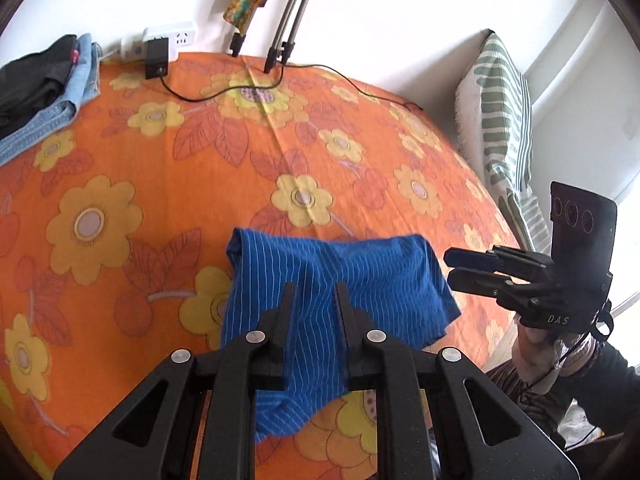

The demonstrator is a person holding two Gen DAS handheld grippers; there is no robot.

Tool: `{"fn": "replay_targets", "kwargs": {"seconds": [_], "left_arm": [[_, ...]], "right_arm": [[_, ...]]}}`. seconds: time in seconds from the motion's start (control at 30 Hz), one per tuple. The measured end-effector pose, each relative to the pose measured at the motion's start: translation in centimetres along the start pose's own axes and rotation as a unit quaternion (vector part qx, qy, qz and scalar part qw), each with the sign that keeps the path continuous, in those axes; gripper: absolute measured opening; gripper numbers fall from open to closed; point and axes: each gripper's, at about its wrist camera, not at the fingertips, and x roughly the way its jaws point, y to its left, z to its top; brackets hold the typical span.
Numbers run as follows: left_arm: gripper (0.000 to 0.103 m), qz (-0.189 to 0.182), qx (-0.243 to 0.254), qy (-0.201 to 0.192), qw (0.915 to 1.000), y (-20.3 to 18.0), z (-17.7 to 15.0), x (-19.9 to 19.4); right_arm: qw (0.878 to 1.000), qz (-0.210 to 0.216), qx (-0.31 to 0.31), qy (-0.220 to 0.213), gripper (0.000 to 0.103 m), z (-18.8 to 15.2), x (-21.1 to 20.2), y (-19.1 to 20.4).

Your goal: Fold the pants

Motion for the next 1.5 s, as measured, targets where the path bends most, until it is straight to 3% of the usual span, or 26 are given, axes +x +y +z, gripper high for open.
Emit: {"fn": "replay_targets", "kwargs": {"seconds": [0.2,0.4,0.6,0.67,0.7,0.73,0.8,1.03,1.5], "left_arm": [[0.015,0.022,0.022,0.018,0.9994,-0.4,1.4,3.1],[0.015,0.079,0.059,0.034,0.9946,0.2,0.8,5.4],[0.015,0.086,0.060,0.023,0.9942,-0.1,1.0,4.7],[0.030,0.086,0.053,0.006,0.9949,0.0,1.1,3.4],[0.048,0.085,0.048,-0.003,0.9953,0.2,1.2,2.7],[0.057,0.084,0.040,-0.013,0.9956,0.5,1.2,2.0],[0.057,0.074,0.025,-0.017,0.9968,1.2,1.1,1.2],[0.057,0.066,-0.011,0.001,0.9978,2.7,0.1,1.2],[0.054,0.066,-0.022,0.039,0.9968,3.1,-1.6,3.7]], "right_arm": [[1.000,-0.025,-0.010,0.009,0.041,1.9,2.6,0.0],[0.997,-0.058,-0.013,0.040,0.041,1.2,4.5,-0.8],[0.996,-0.073,-0.001,0.053,0.041,0.6,4.8,-2.0],[0.997,-0.062,0.014,0.035,0.042,0.5,3.6,-2.4],[0.998,-0.061,0.021,0.028,0.044,0.5,3.0,-2.6],[0.997,-0.063,0.027,0.022,0.050,0.3,2.5,-3.0],[0.997,-0.069,0.040,0.017,0.056,-0.1,1.8,-3.8],[0.995,-0.062,0.073,0.030,0.056,-1.8,1.8,-5.9],[0.996,-0.064,0.053,0.029,0.056,-1.4,3.3,-4.3]]}}
